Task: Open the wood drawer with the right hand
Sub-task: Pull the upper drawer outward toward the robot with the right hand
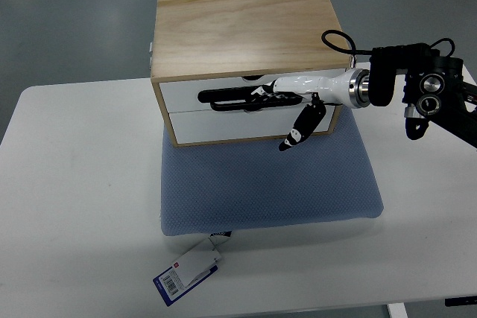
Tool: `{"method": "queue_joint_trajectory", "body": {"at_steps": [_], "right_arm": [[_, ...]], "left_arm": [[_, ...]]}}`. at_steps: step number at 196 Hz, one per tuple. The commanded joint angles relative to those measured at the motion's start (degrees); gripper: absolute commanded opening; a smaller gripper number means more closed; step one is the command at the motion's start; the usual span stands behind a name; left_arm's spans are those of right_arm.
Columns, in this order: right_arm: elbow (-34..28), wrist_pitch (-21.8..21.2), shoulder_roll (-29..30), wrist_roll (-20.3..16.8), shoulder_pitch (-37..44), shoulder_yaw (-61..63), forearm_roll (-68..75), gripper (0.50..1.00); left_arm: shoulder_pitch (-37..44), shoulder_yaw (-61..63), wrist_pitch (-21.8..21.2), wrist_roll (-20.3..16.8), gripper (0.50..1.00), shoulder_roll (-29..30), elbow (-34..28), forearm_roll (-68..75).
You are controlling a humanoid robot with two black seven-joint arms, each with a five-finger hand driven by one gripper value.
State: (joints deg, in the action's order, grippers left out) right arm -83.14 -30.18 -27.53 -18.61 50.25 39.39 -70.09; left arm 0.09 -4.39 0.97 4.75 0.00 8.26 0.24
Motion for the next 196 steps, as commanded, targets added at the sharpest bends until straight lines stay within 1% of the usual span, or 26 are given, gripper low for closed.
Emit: {"method": "queue_joint_trajectory", "body": {"at_steps": [1,55,94,132,169,196], "right_arm": [[0.0,-0.58,0.02,0.06,0.11,-0.02,0.22,0.919],[-0.71,-2.17,-0.16,0.06,0.19,0.07,0.57,0.919],[-1.41,-2.26,-0.42,0.06,0.19,0.07,0.66,0.919],[-3.61,-2.34,-1.21,0.15,0.02,0.07,1.71,0.919],[-3.96,-2.52,-1.48,0.15,-0.42,0.07,2.24,0.919],[-4.57,-3.84,-1.83,0.15,-0.86,0.07,2.33,0.919]], "left_arm": [[0.0,0.0,0.0,0.0,1.0,0.0,0.0,-0.07],[0.0,0.0,0.0,0.0,1.0,0.0,0.0,0.02],[0.0,0.0,0.0,0.0,1.0,0.0,0.0,-0.07],[0.0,0.0,0.0,0.0,1.0,0.0,0.0,-0.07],[0.0,0.0,0.0,0.0,1.0,0.0,0.0,-0.07],[0.0,0.0,0.0,0.0,1.0,0.0,0.0,-0.07]]}}
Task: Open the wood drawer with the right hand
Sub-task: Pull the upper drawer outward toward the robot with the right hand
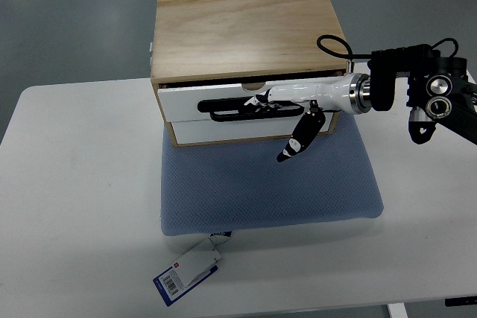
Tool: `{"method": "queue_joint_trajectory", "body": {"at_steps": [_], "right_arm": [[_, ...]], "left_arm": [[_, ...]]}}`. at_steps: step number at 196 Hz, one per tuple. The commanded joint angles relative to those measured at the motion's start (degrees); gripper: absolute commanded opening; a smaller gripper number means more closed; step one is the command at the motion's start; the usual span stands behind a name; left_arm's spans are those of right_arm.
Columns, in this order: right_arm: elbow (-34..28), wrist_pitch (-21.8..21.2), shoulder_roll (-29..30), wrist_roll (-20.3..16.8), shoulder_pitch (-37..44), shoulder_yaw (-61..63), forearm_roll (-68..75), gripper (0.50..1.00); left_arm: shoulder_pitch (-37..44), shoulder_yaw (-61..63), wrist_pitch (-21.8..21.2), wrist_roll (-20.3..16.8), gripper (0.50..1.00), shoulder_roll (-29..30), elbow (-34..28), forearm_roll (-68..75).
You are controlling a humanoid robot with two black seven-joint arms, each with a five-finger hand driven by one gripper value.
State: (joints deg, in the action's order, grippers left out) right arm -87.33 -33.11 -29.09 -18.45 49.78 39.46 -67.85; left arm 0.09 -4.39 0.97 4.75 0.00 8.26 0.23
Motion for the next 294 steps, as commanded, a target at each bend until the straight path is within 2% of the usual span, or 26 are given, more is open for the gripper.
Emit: {"method": "queue_joint_trajectory", "body": {"at_steps": [1,81,294], "right_arm": [[-0.38,-0.99,-0.35,-0.01,-0.47,0.0,0.09,0.919],[-3.19,-1.89,-2.72,0.34,-1.79,0.09,2.2,0.919],[-5.92,-1.89,-6.24,0.52,-1.88,0.44,9.58,0.919]], "left_arm": [[0.0,0.0,0.0,0.0,1.0,0.0,0.0,-0.05],[0.0,0.0,0.0,0.0,1.0,0.0,0.0,0.04],[0.0,0.0,0.0,0.0,1.0,0.0,0.0,0.04]]}}
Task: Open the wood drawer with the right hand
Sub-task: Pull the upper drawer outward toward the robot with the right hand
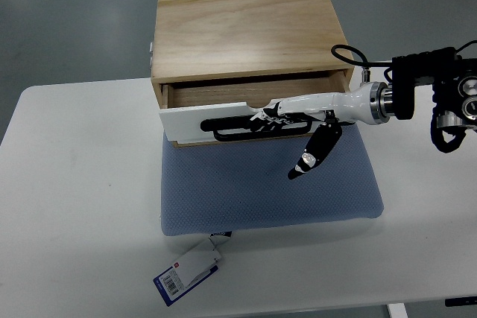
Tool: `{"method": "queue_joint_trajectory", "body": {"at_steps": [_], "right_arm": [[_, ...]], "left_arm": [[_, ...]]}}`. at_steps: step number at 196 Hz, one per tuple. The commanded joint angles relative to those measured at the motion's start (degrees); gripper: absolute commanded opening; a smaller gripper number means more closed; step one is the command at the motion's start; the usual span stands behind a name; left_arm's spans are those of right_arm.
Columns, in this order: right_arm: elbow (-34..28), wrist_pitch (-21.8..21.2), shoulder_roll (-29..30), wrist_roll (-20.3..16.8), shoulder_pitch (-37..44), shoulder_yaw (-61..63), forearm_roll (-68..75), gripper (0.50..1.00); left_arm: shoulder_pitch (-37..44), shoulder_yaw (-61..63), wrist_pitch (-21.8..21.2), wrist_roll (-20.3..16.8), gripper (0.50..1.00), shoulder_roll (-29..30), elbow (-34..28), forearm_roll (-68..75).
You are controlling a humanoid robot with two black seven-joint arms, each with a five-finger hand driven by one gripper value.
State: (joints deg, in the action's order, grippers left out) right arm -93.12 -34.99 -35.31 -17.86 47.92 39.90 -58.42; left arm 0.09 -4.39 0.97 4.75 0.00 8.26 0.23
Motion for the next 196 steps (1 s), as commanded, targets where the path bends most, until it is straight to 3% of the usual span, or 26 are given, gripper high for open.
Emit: {"method": "queue_joint_trajectory", "body": {"at_steps": [1,196], "right_arm": [[-0.13,-0.01,-0.03,-0.07,-0.02,0.0,0.15,0.919],[-0.13,-0.01,-1.17,-0.07,-0.63,0.44,1.9,0.919]], "left_arm": [[0.0,0.0,0.0,0.0,1.0,0.0,0.0,0.04],[0.0,0.0,0.0,0.0,1.0,0.0,0.0,0.04]]}}
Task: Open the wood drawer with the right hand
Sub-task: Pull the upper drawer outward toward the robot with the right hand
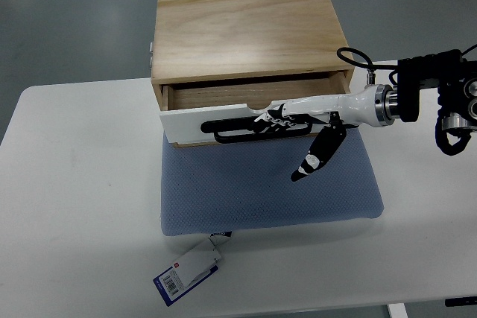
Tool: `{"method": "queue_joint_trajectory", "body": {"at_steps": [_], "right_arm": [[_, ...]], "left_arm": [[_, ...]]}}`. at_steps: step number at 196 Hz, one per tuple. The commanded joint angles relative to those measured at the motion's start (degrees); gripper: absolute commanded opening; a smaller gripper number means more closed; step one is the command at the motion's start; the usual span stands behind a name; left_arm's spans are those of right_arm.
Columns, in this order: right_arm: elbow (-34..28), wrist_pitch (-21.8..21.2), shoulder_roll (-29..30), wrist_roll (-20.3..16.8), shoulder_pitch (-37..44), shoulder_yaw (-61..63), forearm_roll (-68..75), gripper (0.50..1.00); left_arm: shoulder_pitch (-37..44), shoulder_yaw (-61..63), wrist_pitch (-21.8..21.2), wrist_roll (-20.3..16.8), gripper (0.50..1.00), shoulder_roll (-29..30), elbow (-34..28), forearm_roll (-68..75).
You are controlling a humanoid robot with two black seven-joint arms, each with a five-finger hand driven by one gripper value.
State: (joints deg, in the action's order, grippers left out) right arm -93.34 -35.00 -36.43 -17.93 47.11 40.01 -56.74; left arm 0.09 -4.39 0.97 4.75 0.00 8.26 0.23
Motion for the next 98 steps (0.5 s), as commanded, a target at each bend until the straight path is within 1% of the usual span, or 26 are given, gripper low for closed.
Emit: {"method": "queue_joint_trajectory", "body": {"at_steps": [1,98], "right_arm": [[0.08,0.0,-0.05,0.01,0.18,0.33,0.22,0.919],[0.08,0.0,-0.58,-0.17,2.28,0.69,1.01,0.919]], "left_arm": [[0.0,0.0,0.0,0.0,1.0,0.0,0.0,0.03],[0.0,0.0,0.0,0.0,1.0,0.0,0.0,-0.05]]}}
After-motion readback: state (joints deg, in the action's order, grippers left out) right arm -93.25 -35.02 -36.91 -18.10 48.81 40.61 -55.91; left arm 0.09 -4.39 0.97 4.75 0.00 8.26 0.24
